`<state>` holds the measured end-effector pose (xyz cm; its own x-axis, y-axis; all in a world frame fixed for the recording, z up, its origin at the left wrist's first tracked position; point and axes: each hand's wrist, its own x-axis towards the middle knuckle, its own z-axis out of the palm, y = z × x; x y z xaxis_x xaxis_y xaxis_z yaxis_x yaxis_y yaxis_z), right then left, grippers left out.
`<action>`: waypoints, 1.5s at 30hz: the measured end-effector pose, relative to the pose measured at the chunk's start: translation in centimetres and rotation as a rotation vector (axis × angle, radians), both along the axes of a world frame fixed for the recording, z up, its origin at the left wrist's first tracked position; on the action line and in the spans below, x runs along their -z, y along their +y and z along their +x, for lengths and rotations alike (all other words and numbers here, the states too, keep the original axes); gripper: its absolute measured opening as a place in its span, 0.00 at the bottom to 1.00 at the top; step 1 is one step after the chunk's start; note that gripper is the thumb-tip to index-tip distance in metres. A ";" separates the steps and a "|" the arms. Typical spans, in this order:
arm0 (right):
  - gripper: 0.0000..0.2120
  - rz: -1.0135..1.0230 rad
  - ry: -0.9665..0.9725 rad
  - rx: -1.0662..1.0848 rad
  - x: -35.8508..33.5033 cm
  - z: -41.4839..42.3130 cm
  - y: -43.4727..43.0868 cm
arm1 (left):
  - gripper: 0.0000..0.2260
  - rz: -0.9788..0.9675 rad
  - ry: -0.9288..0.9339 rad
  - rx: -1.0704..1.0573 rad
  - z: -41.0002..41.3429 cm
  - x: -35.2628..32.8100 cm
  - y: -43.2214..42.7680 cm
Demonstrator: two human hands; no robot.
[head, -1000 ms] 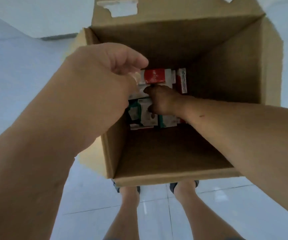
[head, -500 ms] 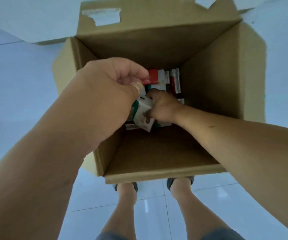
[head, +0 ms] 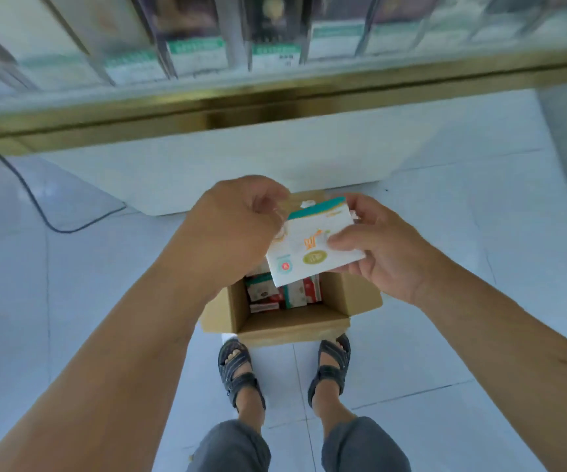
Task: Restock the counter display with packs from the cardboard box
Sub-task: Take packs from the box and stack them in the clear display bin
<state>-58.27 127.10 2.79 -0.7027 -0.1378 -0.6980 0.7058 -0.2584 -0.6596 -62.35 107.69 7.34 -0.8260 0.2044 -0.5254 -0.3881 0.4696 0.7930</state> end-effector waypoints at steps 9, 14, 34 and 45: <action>0.26 -0.106 0.226 0.130 -23.0 1.2 -1.9 | 0.09 0.296 0.049 -0.077 1.0 -21.4 -2.0; 0.33 -0.037 0.368 0.113 -31.9 1.2 -3.5 | 0.09 0.382 0.086 -0.062 0.8 -29.2 -3.4; 0.39 1.543 1.253 -0.873 -48.6 -8.4 0.1 | 0.16 0.333 0.341 -0.142 -6.4 -41.7 1.0; 0.40 1.540 1.307 -0.872 -48.6 -14.3 2.0 | 0.20 0.377 0.278 -0.249 -11.1 -42.5 2.2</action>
<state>-72.52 129.13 51.43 -0.8232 -0.5514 0.1351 -0.5613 0.8262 -0.0478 -73.42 109.92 49.86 -0.9712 0.1165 -0.2080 -0.2031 0.0525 0.9778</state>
